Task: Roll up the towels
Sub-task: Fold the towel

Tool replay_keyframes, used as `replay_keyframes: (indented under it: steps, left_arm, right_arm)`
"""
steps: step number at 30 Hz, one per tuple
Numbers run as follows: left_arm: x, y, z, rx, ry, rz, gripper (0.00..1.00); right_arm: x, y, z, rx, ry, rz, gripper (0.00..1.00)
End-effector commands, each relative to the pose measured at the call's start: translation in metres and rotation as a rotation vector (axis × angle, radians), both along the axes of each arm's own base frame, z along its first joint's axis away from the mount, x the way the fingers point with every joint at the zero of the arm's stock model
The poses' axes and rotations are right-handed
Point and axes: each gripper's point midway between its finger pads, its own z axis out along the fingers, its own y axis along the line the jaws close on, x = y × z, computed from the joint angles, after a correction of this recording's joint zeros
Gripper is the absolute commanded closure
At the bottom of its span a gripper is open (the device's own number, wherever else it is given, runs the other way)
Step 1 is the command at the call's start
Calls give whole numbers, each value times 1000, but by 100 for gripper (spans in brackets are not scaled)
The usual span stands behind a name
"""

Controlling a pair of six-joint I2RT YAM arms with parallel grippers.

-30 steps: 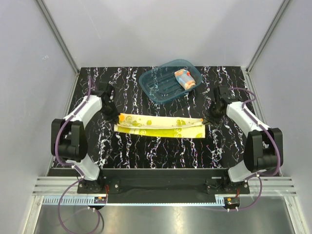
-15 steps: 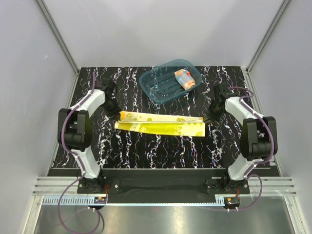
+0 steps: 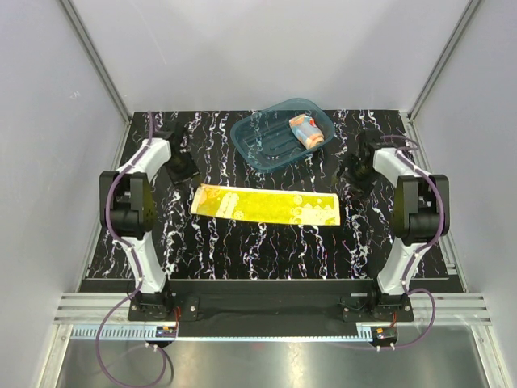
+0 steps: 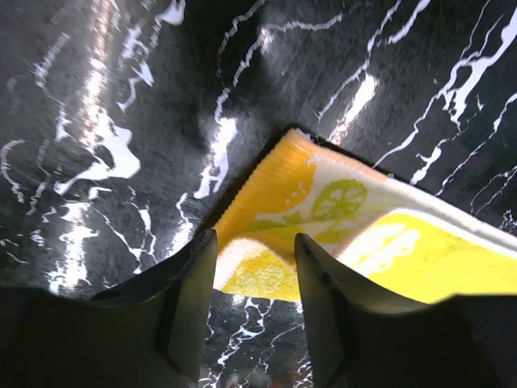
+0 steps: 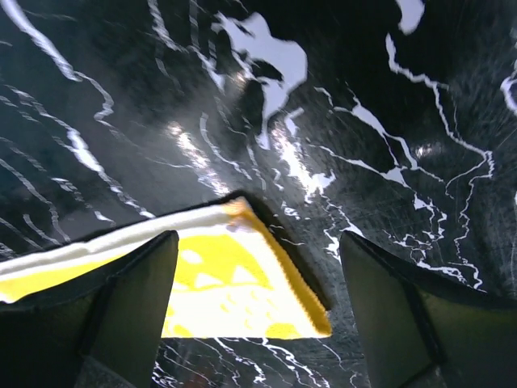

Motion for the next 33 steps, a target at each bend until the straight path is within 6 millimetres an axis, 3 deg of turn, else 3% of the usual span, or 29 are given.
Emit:
replay_keyframes:
  steps: [1, 4, 6, 7, 8, 9, 10, 11, 13, 14, 16, 17, 19, 22, 27, 33]
  left_arm:
    - [15, 17, 23, 24, -61, 30, 47]
    - [16, 32, 44, 98, -116, 47, 39]
    - [14, 35, 62, 112, -172, 49, 40]
    - [7, 33, 58, 111, -168, 46, 43]
    - [5, 31, 59, 108, -183, 42, 45]
    - [1, 28, 60, 107, -191, 36, 46]
    - [-3, 22, 66, 101, -216, 28, 46]
    - [-12, 17, 57, 90, -210, 21, 47]
    - [-20, -4, 56, 15, -231, -8, 47]
    - [-23, -12, 45, -16, -231, -18, 48]
    - [-30, -33, 36, -95, -218, -39, 48]
    - [-33, -40, 23, -125, -202, -41, 49]
    - [-38, -54, 12, -189, -166, -42, 52]
    - [-49, -49, -14, -164, -101, -11, 53]
    - [-60, -27, -40, -56, -36, 44, 52]
    - [-72, -11, -58, -41, 13, 101, 51]
  right_arm:
    - [23, -10, 36, -45, -90, 11, 12]
    - [23, -16, 61, -77, -143, 3, 11]
    - [18, -10, 75, -50, -181, 17, 11]
    - [16, -4, 80, -15, -203, 40, 15]
    - [11, 21, 87, 105, -227, 110, 18]
    - [7, 32, 93, 156, -278, 163, 22]
    - [3, 45, 96, 205, -292, 203, 30]
    - [-7, 71, 100, 278, -299, 293, 36]
    - [-21, 92, 95, 327, -266, 368, 48]
    - [-30, 107, 93, 371, -242, 414, 60]
    - [-45, 125, 77, 430, -187, 465, 72]
    - [-47, 133, 76, 486, -182, 469, 83]
    - [-57, 132, 55, 499, -120, 449, 90]
    - [-63, 123, 27, 448, -43, 404, 99]
    - [-75, 107, -13, 434, 68, 343, 100]
    - [-75, 67, -33, 363, 116, 211, 100]
